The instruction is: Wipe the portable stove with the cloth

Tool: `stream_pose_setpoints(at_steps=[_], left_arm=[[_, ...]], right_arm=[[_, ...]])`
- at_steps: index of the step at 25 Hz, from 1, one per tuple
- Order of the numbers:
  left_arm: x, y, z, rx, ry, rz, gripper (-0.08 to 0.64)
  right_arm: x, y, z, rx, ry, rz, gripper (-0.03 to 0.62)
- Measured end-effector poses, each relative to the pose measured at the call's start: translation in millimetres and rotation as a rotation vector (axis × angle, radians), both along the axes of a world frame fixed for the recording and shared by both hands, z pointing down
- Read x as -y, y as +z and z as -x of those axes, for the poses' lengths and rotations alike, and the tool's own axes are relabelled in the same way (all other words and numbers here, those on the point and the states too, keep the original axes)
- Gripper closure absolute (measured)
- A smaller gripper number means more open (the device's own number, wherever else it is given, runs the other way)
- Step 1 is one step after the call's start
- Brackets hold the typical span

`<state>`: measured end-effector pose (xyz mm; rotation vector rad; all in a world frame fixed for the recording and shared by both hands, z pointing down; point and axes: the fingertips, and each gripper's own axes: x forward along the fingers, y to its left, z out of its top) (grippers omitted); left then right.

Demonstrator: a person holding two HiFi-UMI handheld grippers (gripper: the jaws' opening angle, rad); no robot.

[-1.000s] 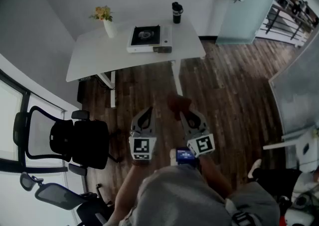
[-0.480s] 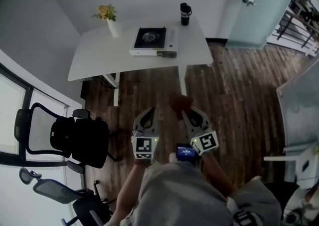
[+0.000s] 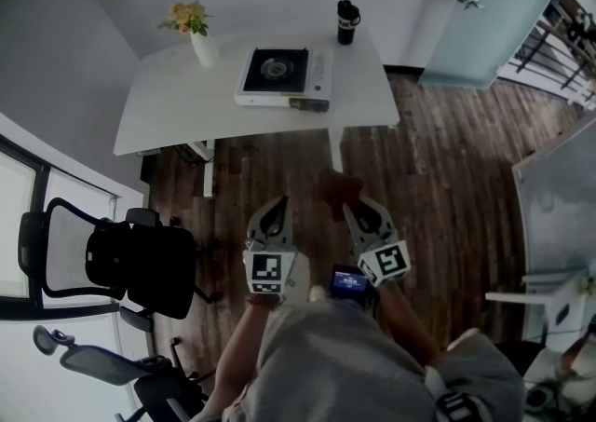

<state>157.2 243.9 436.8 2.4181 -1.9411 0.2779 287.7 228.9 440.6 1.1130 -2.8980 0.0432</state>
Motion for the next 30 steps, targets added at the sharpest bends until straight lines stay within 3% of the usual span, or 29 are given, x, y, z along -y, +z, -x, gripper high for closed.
stream_pose_setpoints(at_steps=[10, 19, 30], left_arm=[[99.4, -2.4, 36.6, -0.053, 0.068, 0.006, 0.532], [182.8, 6.6, 92.0, -0.07, 0.129, 0.011, 0.532], [233.1, 25.2, 127.1, -0.097, 0.181, 0.046, 0.532]], right_arm=[[90.9, 1.3, 36.0, -0.049, 0.038, 0.0, 0.531], [178.8, 10.4, 81.2, -0.07, 0.083, 0.081, 0.531], [240.6, 14.3, 93.1, -0.065, 0.143, 0.114, 0.529]])
